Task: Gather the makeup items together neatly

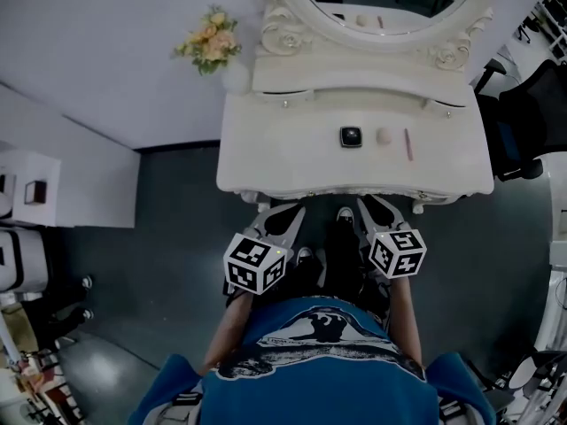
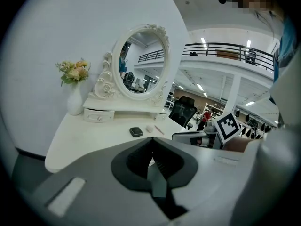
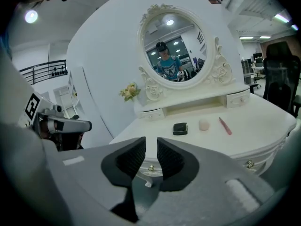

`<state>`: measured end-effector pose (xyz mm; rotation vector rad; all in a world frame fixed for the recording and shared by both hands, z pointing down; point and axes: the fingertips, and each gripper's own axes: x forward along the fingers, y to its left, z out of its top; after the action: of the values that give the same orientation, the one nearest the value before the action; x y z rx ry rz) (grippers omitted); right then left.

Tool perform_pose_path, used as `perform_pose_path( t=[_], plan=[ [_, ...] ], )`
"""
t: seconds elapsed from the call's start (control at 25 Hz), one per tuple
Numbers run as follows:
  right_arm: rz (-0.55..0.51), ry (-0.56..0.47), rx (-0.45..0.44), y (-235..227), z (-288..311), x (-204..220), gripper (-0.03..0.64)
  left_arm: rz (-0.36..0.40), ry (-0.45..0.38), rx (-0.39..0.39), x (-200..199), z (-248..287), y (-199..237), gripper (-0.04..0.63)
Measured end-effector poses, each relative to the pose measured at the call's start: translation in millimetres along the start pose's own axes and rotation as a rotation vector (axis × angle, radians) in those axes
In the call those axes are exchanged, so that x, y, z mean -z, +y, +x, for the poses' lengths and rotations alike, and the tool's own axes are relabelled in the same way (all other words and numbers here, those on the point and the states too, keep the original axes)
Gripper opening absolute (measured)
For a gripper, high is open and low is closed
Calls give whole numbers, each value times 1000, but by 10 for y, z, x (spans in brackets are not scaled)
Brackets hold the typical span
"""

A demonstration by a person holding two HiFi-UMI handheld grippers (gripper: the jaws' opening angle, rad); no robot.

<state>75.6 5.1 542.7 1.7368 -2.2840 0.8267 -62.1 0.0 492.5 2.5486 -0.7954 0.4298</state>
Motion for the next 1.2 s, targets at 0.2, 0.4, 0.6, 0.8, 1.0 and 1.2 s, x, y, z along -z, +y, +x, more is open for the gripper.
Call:
perform_pose_path(
  t=[0.2,0.4,0.6,0.8,1.0,1.2],
  plan=[
    [-68,-55,-21,322,-177,36,55,8,-21,19,70,-180,-51,14],
    [-136,-142,-18,485,-377,-54,-6,23,-30,46,131,-235,-151,14],
    [-171,-171,-20,566,-519,-43,-6,41,-37,71,183,-230,-272,14],
    [-185,-142,-29,657,-596,22,-8,56,-38,96,209,-266,-376,14],
    [-176,-174,-46,726,-668,-3,-8,71,-42,105,214,-297,-437,14],
    [-262,-171,-36,794,-744,-3,-2,83,-36,118,262,-332,-505,14]
  ],
)
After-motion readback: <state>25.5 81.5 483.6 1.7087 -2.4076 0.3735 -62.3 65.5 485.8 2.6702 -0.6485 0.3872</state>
